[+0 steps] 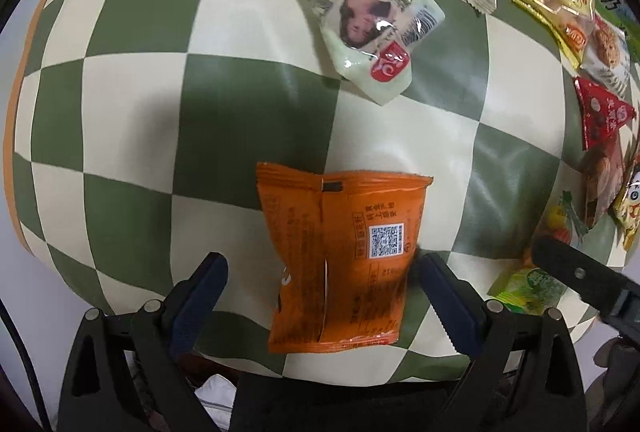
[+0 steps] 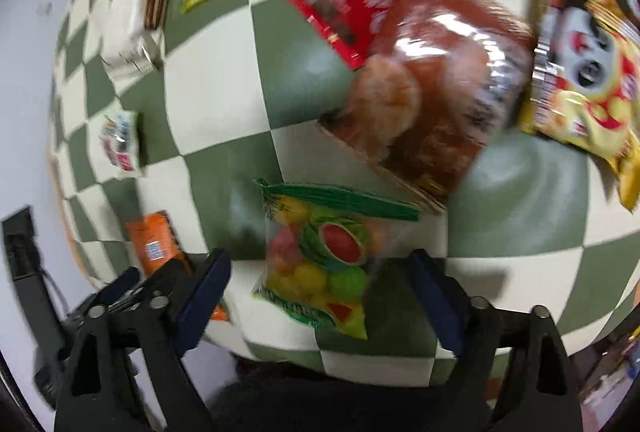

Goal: Organize snacks
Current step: 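Grasp the orange QR-code packet with the left tool while the right tool grasps the watermelon candy bag, then carry both packets into the box beside the red pouch and open both tools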

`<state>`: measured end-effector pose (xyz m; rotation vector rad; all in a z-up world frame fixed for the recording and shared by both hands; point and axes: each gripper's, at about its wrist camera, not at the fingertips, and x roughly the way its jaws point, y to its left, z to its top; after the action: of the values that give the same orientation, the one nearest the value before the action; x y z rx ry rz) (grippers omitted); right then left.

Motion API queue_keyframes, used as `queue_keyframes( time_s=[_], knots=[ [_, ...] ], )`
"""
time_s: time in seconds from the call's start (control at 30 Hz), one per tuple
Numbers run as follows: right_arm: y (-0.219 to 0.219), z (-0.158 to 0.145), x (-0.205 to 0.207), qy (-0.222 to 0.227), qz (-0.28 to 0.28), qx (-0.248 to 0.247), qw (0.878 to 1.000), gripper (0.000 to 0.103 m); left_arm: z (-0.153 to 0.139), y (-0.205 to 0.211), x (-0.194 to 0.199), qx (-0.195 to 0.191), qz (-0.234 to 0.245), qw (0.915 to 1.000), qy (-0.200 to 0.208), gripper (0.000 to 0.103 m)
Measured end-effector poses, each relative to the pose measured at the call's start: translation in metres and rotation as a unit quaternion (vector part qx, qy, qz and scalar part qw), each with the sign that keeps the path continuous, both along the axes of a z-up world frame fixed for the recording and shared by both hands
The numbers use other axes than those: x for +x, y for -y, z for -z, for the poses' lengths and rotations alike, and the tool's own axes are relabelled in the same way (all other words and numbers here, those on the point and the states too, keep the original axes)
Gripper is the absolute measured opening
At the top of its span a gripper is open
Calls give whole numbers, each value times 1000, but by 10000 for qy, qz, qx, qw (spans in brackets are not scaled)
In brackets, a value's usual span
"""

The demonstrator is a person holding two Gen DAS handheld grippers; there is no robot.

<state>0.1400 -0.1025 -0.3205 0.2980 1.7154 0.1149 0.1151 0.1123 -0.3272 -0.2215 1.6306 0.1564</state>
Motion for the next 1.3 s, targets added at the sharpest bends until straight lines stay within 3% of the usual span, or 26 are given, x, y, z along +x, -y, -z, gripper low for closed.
queue_keyframes(
  time_s=[0.07, 0.2, 0.33, 0.47, 0.67, 0.87, 1.03, 1.2, 1.3],
  knots=[
    [-10, 3, 2, 93, -219, -234, 9994, 85, 1, 5, 0, -13, 45, 10000, -7, 97],
    [-25, -1, -2, 388, -933, -668, 9926, 62, 3, 14, 1, -57, 125, 9999, -35, 96],
    [-37, -7, -10, 601, -1620, -873, 9811, 55, 8, 25, -1, -123, 217, 9997, -51, 62],
    [-49, -8, -20, 754, -2073, -1163, 9684, 54, 5, 42, 0, -110, 286, 9995, 67, 56],
    [-37, -5, -21, 695, -1588, -913, 9806, 54, -8, 68, 18, -23, 559, 9977, 371, 54],
    [-33, -19, 1, 1043, -1295, -947, 9815, 51, -17, 88, 47, 164, 746, 9952, 607, 54],
    [-33, -19, 15, 1035, -1186, -881, 9836, 53, -9, 102, 48, 146, 1044, 9937, 377, 57],
    [-32, -13, 30, 841, -810, -585, 9914, 62, 7, 104, 35, -74, 960, 9951, 239, 58],
    [-23, -10, 27, 799, -683, -542, 9930, 63, 9, 107, 23, -80, 888, 9954, 337, 57]
  ],
)
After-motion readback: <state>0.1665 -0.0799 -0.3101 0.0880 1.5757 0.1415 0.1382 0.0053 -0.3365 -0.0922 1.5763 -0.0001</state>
